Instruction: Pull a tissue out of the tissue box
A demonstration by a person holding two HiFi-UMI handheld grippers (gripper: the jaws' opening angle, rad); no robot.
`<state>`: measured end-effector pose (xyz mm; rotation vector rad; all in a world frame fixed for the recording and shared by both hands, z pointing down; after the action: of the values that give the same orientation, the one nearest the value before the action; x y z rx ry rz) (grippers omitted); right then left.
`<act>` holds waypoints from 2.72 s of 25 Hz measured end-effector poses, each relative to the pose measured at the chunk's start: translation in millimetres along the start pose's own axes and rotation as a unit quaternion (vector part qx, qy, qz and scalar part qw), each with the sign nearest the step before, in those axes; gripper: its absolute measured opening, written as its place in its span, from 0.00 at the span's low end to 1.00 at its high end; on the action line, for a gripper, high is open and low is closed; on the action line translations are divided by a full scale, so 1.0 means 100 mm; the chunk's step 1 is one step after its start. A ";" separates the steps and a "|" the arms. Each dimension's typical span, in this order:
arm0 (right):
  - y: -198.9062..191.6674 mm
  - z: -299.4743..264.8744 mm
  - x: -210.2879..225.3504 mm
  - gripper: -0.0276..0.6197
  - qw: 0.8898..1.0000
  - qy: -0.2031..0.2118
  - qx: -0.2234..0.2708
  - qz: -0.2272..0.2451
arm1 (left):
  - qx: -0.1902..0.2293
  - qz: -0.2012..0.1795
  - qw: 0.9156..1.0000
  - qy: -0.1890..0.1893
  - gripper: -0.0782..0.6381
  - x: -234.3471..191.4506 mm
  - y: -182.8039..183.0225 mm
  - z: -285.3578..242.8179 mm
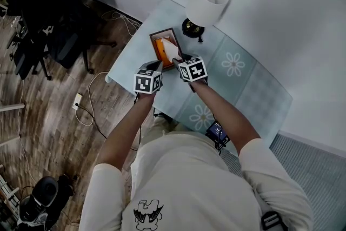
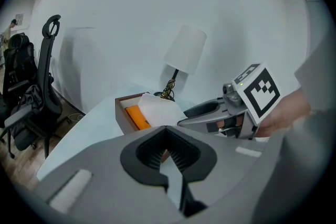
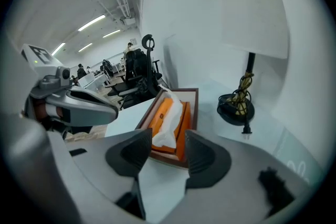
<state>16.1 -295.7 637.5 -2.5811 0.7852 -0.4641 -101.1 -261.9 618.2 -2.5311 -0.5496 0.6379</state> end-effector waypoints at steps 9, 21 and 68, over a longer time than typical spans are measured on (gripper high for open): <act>-0.02 -0.06 -0.03 0.06 1.000 0.001 -0.005 -0.007 | 0.000 0.020 1.000 -0.006 0.12 -0.03 -0.08 0.02; -0.01 0.28 -0.21 0.06 1.000 0.008 0.030 0.005 | 0.004 0.000 1.000 -0.010 0.12 0.13 -0.18 0.12; -0.60 2.09 -1.47 0.06 0.981 0.051 0.186 0.004 | 0.137 -0.083 0.986 -0.038 0.12 1.17 -0.36 1.54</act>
<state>15.4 -105.9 455.8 -2.2207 0.6680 -0.6757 -95.4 -124.6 477.7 -2.1866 -0.6440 0.6999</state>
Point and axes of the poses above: the fingertips, and each gripper's own axes: z backward along the fingers, x to its right, y out of its top, the point moved 5 cm from there along z, backward along the fingers, and after that the axes turned 15 degrees about -x, right-handed, at the moved point
